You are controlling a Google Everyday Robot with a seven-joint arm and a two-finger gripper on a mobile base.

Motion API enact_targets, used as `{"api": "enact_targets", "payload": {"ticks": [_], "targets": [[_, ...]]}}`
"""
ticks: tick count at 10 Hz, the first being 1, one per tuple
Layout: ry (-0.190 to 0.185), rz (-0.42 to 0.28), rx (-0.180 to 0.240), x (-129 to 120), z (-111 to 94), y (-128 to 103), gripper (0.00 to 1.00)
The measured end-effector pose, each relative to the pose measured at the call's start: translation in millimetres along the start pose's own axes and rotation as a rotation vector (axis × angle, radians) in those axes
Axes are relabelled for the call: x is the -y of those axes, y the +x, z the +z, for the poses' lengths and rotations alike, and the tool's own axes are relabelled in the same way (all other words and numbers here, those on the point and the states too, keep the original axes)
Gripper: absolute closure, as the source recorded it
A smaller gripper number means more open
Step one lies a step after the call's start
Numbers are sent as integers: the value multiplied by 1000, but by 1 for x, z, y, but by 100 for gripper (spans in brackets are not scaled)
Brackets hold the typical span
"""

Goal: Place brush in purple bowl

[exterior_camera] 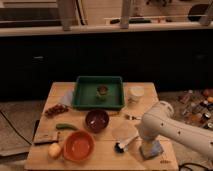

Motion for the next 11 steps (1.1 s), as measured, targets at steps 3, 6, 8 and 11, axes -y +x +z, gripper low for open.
{"api": "enact_targets", "payload": {"ticks": [3,6,8,11], "targets": [[13,-2,22,7,-2,-13,20],[15,1,51,10,0,-25,20],[14,-14,72,12,2,-35,20],[31,-142,112,19,8,-51,20]]}}
